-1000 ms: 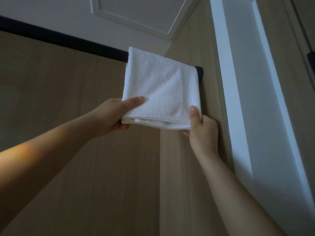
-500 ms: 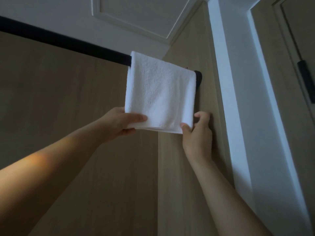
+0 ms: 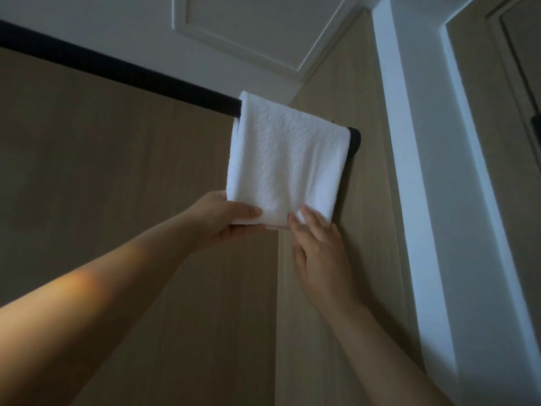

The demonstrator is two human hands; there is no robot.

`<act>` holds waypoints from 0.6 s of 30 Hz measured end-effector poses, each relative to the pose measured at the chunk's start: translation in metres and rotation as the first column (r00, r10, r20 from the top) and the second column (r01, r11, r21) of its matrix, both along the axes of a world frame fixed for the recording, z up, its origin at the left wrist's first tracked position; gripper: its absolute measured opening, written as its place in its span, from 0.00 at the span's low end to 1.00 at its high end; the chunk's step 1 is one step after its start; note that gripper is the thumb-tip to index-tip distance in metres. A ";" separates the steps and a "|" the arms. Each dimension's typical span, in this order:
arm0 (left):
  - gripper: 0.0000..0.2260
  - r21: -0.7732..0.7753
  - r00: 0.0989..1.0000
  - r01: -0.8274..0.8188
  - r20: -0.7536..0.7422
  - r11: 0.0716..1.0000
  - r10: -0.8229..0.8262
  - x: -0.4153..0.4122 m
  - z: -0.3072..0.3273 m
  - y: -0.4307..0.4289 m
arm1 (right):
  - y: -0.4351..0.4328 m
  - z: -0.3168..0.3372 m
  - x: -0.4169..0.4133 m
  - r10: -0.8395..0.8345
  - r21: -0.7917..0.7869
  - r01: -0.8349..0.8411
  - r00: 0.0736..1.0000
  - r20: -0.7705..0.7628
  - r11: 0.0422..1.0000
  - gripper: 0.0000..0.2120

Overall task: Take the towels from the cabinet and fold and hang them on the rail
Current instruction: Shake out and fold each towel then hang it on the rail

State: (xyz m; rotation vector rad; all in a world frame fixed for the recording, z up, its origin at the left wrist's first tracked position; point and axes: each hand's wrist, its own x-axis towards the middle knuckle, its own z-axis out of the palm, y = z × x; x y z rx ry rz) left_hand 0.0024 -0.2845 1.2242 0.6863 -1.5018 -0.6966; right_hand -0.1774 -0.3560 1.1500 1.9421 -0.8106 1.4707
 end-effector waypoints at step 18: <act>0.19 -0.153 0.269 -0.597 0.887 0.788 0.375 0.004 -0.345 0.056 | 0.062 -0.262 -0.030 0.275 0.725 0.002 0.925 -0.263 0.689 0.13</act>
